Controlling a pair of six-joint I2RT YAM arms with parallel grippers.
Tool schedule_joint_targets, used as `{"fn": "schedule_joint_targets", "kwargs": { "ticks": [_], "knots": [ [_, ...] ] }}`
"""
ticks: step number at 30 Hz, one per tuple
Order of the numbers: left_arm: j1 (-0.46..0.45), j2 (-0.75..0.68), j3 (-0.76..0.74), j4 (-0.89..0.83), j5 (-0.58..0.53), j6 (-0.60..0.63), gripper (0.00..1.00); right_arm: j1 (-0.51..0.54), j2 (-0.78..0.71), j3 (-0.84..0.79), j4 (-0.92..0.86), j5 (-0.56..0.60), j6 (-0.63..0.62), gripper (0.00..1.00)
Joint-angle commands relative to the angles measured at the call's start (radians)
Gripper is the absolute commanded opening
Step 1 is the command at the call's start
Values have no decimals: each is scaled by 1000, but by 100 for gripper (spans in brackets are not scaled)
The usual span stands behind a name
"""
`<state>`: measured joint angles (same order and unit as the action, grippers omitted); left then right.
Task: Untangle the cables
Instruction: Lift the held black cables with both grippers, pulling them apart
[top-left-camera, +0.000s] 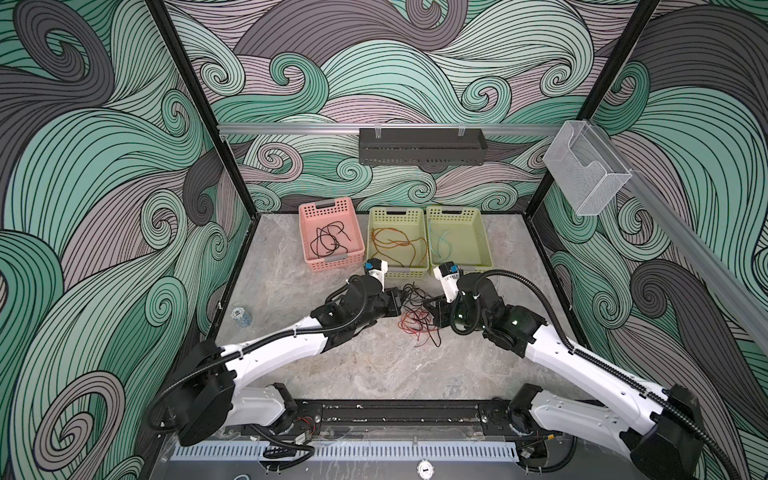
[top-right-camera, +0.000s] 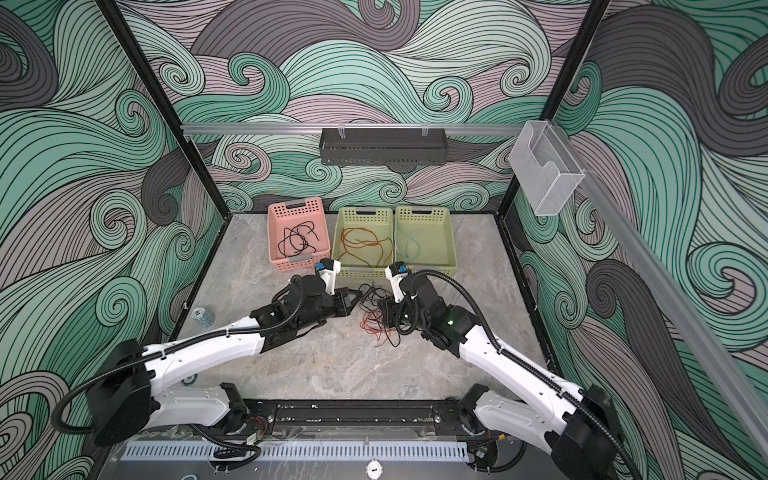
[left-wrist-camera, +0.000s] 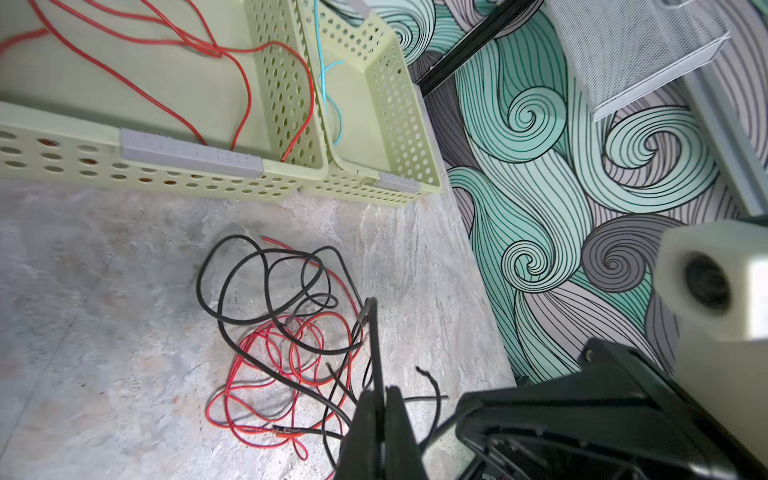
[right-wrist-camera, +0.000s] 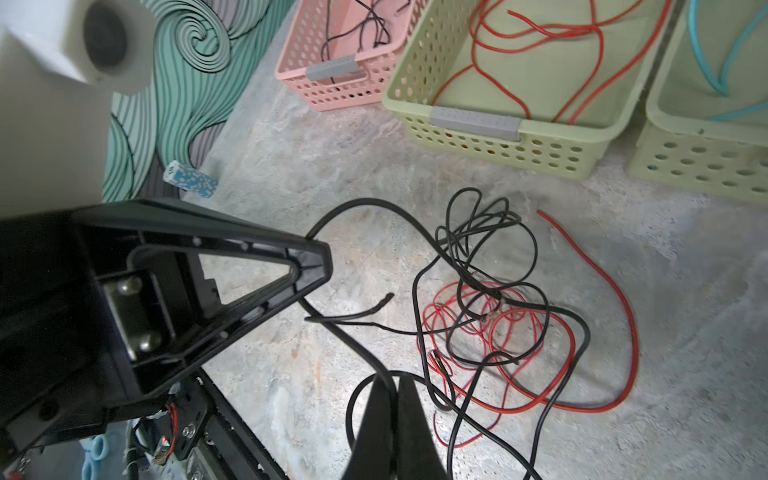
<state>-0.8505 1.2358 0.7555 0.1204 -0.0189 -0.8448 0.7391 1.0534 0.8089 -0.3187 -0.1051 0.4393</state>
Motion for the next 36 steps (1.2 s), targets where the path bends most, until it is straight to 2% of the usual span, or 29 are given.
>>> {"fn": "schedule_joint_targets", "kwargs": {
  "ticks": [1,9,12,16,19,22,24,26,28,29,33,36],
  "knots": [
    [30,-116,-62,-228,-214,54,0,-27,-18,47,-75,113,-25,0],
    [33,-368,-129,-388,-328,65,0,-26,-43,77,-43,126,-47,0],
    [35,-449,-144,-457,-375,65,0,-27,-41,92,-49,149,-67,0],
    [38,-577,-168,-545,-468,62,0,-35,-59,78,-78,236,-83,0],
    [38,-678,-220,-533,-516,68,0,-47,-106,52,-79,247,-85,0],
    [38,-740,-275,-471,-478,75,0,-50,-136,51,-69,194,-86,0],
    [38,-736,-297,-405,-396,101,0,-48,-135,69,-62,120,-103,0],
    [37,-697,-301,-348,-320,125,18,-35,-133,89,-57,73,-130,0],
    [37,-628,-289,-275,-227,160,46,-15,-127,113,-61,74,-150,0],
    [36,-590,-277,-243,-185,176,56,-9,-121,126,-69,79,-152,0],
    [24,-436,-209,-104,-55,215,69,15,-90,159,-86,85,-147,0],
    [9,-328,-167,-2,18,240,73,36,-83,156,-70,95,-137,0]
  ]
}}
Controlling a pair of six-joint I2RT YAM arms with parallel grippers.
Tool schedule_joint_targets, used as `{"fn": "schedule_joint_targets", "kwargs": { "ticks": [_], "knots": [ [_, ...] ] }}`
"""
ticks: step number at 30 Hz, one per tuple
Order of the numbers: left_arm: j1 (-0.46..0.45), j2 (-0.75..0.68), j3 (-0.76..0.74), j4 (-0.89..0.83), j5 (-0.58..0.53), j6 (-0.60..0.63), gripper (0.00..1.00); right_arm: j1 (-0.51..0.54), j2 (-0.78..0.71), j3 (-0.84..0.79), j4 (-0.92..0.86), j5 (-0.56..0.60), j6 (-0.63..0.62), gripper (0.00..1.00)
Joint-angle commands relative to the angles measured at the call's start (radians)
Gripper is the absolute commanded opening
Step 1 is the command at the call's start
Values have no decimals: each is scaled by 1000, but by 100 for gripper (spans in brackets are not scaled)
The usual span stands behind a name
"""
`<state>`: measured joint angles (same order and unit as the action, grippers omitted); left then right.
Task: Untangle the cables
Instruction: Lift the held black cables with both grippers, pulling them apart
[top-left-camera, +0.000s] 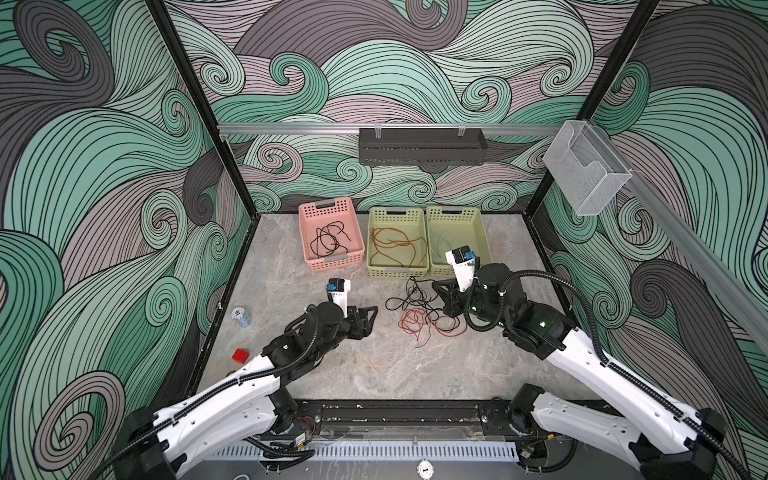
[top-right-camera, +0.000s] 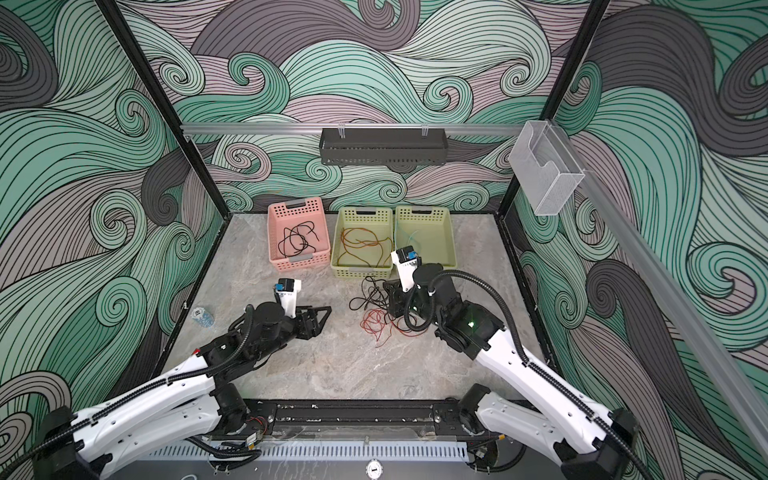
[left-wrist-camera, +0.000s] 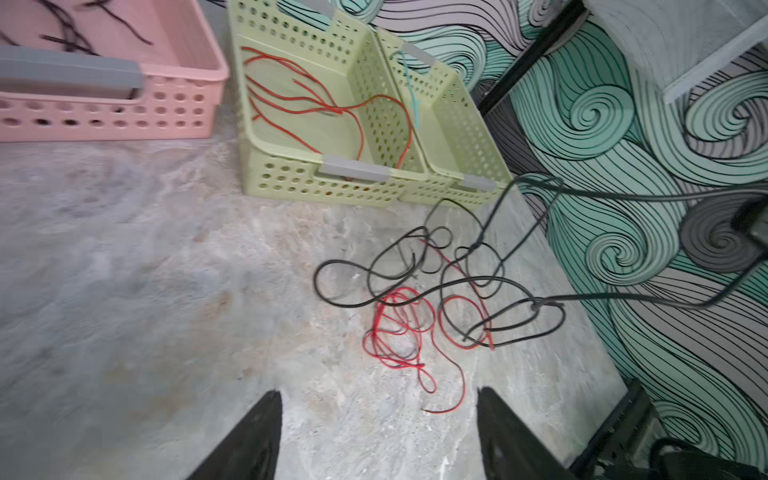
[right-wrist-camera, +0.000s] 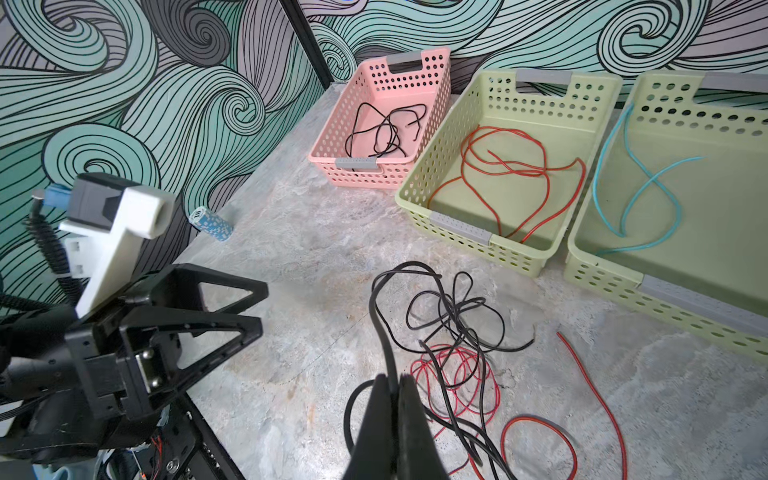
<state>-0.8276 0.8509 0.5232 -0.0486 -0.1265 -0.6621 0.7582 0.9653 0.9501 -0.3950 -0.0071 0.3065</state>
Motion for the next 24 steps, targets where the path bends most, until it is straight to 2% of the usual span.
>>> {"fn": "schedule_joint_targets", "kwargs": {
  "ticks": [1,6,8,11,13,17,18,24],
  "knots": [
    [-18,90,81,190,139,64,73,22,4,15,8,1,0,0],
    [-31,231,127,308,207,76,73,43,7,12,16,4,25,0],
    [-37,293,162,300,227,90,72,49,8,10,18,1,28,0],
    [-43,381,204,273,188,93,66,57,4,13,15,1,29,0],
    [-45,412,210,268,92,60,52,59,-5,16,6,5,28,0],
    [-45,422,237,240,-15,35,7,61,-32,15,-14,36,20,0],
    [-44,416,243,226,-24,39,0,60,-40,15,-21,57,18,0],
    [-44,321,224,83,-139,43,0,55,-109,12,-59,187,-28,0]
  ]
}}
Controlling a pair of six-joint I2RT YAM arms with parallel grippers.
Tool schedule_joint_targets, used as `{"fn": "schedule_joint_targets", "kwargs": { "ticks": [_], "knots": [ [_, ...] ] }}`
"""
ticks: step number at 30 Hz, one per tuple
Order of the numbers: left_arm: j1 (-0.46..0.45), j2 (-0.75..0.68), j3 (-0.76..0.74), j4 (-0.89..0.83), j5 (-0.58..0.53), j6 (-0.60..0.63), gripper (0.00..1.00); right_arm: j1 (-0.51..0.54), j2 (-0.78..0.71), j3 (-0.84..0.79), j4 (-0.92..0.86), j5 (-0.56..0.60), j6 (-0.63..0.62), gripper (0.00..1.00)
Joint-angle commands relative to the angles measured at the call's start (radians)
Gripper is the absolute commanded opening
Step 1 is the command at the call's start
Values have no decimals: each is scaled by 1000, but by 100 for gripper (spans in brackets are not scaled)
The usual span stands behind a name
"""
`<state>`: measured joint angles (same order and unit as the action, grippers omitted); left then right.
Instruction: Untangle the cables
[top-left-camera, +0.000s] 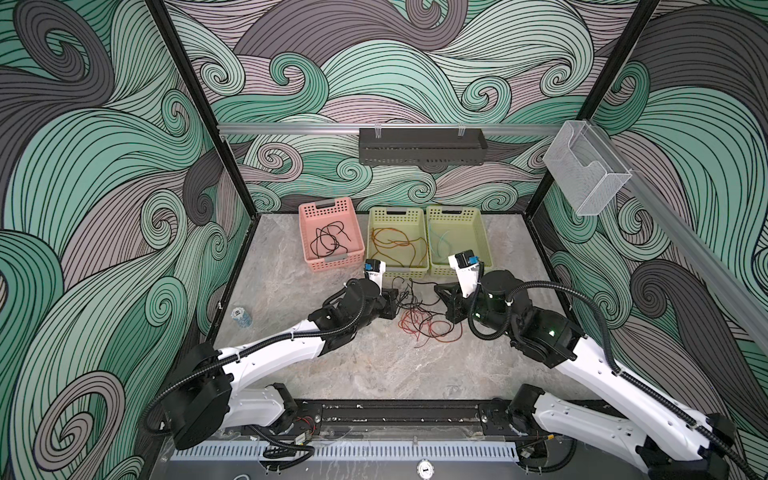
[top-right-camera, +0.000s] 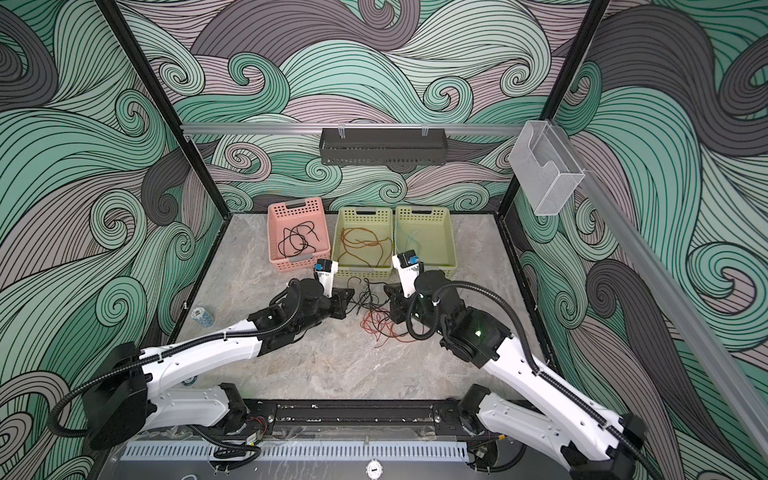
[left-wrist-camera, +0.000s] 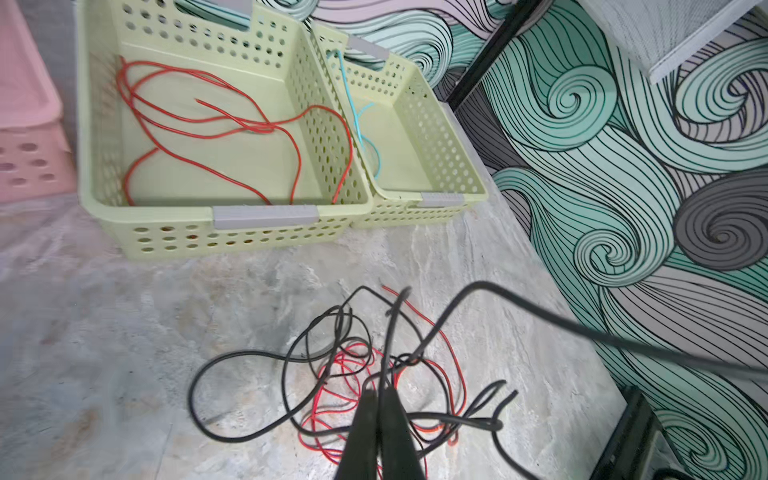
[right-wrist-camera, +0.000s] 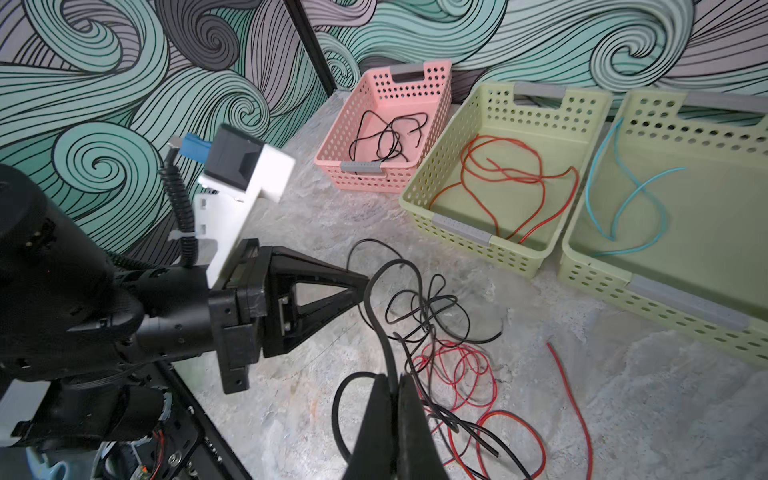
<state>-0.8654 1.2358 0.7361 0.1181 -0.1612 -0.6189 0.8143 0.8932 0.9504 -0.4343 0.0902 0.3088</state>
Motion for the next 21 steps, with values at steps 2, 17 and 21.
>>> {"fn": "schedule_joint_targets", "kwargs": {
  "ticks": [2,17,21],
  "knots": [
    [-4,-122,-19,-120,-162,-8,0,-11,-55,14,-30,118,-43,0],
    [77,-625,-181,-412,-395,14,0,-190,-127,53,-87,165,-82,0],
    [90,-714,-224,-445,-420,11,0,-242,-127,62,-89,188,-73,0]
  ]
}}
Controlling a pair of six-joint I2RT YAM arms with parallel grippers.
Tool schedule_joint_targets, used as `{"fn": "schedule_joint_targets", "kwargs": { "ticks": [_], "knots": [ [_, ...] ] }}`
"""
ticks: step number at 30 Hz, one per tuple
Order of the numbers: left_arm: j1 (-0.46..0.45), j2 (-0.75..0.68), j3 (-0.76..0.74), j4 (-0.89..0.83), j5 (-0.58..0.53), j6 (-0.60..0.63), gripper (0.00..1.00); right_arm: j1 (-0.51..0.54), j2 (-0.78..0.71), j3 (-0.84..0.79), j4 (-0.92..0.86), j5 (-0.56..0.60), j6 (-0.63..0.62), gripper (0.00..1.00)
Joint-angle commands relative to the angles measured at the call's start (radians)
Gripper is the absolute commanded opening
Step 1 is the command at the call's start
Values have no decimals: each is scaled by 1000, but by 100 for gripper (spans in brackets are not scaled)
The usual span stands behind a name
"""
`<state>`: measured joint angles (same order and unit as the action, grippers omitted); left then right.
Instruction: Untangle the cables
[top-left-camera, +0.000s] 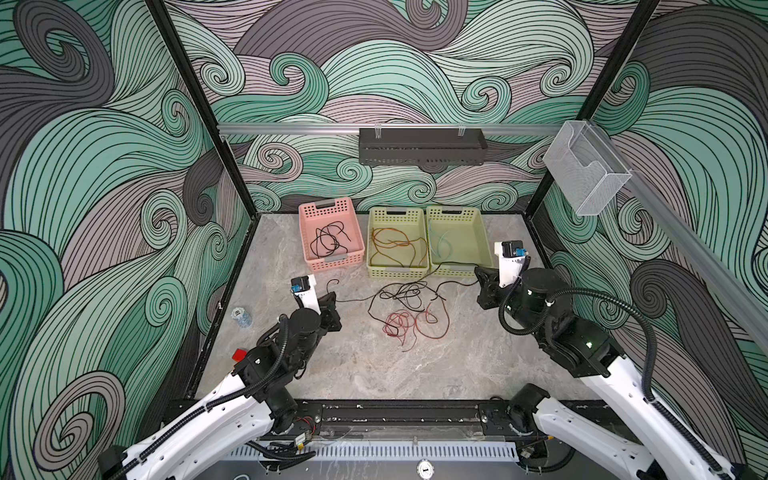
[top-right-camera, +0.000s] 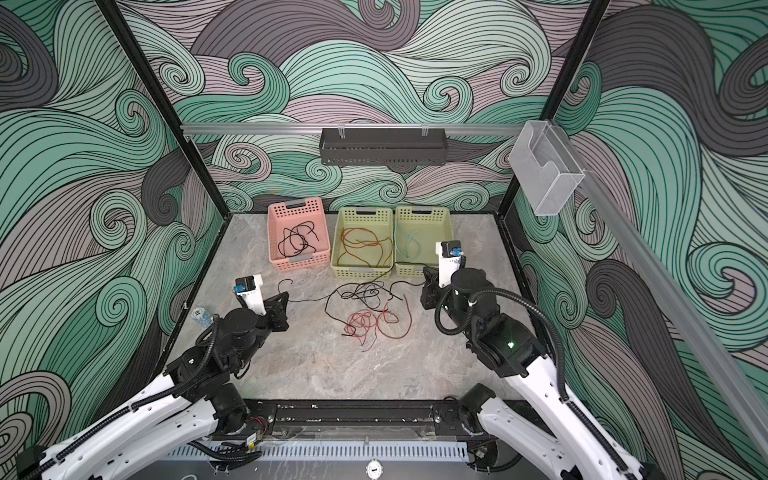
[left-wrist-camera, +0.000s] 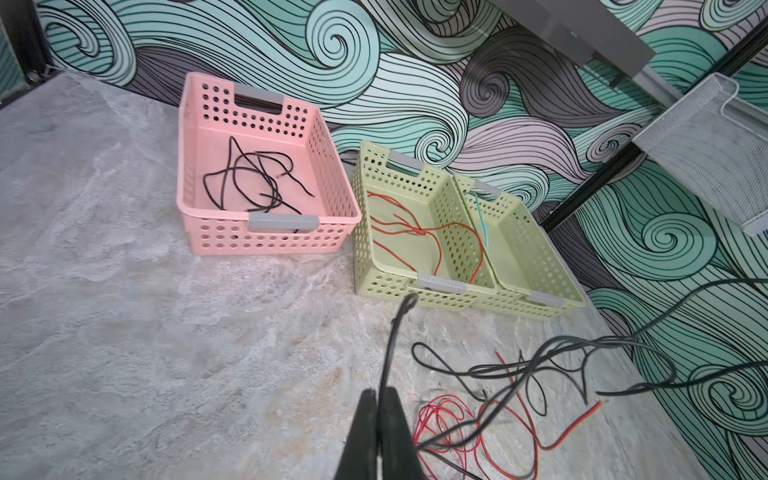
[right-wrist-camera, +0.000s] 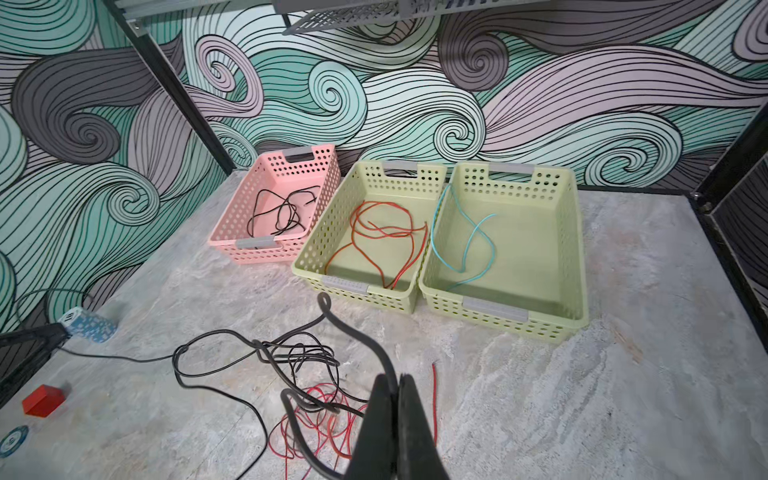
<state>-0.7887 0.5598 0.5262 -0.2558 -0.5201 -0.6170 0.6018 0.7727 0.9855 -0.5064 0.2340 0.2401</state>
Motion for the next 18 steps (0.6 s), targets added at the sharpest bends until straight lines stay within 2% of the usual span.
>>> {"fn": "schedule_joint_targets", "kwargs": {
  "ticks": [1,7,10,14,18],
  "knots": [
    [18,-51,-21,-81,-61,4,0,-43,-10,31,-17,46,1,0],
    [34,-56,-51,-88,-52,-17,0,-143,-47,58,-16,50,28,0],
    [40,-36,-55,-70,-38,-19,0,-183,-55,61,-5,-28,39,0],
    [41,13,-44,-47,-3,-12,0,-188,-35,71,3,-114,45,0],
    [45,36,-19,-82,-50,-8,0,-187,-34,105,11,-86,32,0]
  ]
}}
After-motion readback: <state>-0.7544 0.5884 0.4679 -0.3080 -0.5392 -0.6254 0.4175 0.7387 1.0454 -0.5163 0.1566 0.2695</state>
